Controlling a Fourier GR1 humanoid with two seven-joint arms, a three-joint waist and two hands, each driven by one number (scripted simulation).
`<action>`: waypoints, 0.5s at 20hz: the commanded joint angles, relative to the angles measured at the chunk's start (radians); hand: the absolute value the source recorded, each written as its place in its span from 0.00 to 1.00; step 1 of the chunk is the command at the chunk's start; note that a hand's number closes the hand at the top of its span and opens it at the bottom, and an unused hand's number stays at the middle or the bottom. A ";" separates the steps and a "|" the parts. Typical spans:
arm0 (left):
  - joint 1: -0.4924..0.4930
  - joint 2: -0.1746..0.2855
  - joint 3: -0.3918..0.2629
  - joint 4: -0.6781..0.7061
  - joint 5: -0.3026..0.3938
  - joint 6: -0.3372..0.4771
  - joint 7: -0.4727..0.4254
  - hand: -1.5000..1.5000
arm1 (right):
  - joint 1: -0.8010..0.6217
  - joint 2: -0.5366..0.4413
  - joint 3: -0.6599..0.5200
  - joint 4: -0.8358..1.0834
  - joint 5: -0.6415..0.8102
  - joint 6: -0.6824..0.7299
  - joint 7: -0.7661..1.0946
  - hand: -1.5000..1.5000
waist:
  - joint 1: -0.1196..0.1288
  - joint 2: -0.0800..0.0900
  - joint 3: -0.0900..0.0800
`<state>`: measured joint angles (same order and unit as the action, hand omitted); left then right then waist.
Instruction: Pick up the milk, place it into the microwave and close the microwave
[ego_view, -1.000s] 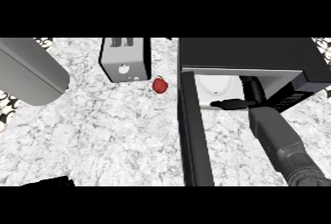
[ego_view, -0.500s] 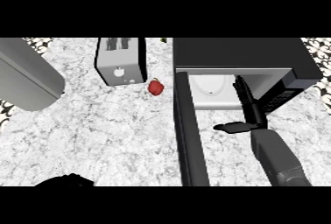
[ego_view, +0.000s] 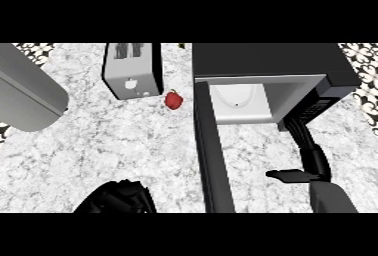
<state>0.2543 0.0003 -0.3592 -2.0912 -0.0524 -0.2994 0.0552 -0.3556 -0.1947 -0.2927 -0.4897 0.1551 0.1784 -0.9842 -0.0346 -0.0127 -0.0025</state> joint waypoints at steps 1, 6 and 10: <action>-0.108 0.000 -0.100 0.101 -0.070 0.063 0.007 1.00 | 0.138 -0.043 0.004 -0.132 -0.040 0.107 -0.004 0.00 | -0.013 0.003 0.000; -0.267 0.000 -0.178 0.245 -0.085 0.136 0.030 1.00 | 0.332 -0.003 0.060 -0.337 -0.061 0.123 -0.014 0.00 | -0.017 0.005 0.000; -0.358 0.000 -0.270 0.525 -0.130 0.215 -0.076 1.00 | 0.371 -0.068 0.053 -0.463 -0.110 0.161 0.045 0.00 | -0.020 0.011 -0.001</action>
<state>-0.0197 0.0001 -0.5548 -1.7504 -0.1560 -0.1427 0.0235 -0.0656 -0.2393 -0.2510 -0.8348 0.0741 0.2480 -0.9267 -0.0489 -0.0056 -0.0029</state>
